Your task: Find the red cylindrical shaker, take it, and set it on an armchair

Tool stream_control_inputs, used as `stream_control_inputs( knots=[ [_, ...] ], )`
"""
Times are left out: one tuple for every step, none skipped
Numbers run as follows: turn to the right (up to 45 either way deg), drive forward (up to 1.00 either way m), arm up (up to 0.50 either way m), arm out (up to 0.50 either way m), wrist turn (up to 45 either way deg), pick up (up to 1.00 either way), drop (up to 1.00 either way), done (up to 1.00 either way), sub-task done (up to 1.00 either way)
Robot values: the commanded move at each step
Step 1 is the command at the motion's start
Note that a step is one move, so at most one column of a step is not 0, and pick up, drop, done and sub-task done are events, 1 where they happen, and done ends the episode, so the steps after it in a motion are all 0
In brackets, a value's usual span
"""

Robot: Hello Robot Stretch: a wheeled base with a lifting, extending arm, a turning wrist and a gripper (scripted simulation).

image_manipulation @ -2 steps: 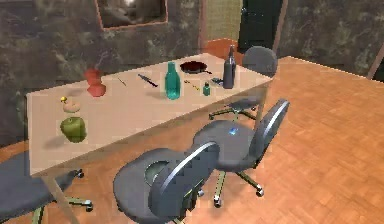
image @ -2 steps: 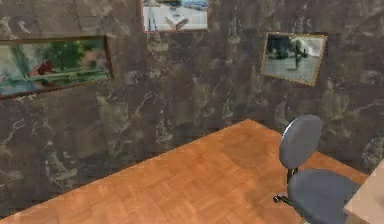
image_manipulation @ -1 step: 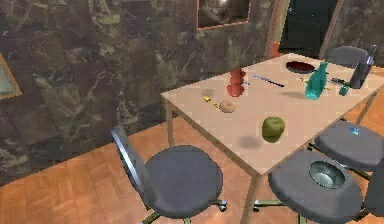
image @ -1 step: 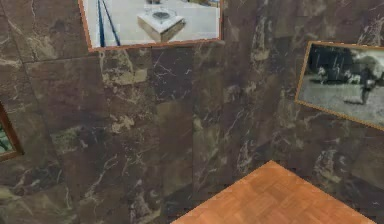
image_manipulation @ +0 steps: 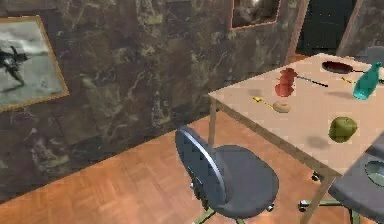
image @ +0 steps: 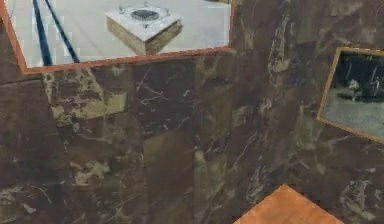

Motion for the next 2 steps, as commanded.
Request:
stream_control_inputs(
  knots=[
    [33.0, 0.00, 0.00, 0.00, 0.0, 0.00, 0.00, 0.00, 0.00],
    [0.0, 0.45, 0.00, 0.00, 0.0, 0.00, 0.00, 0.00, 0.00]
  ],
)
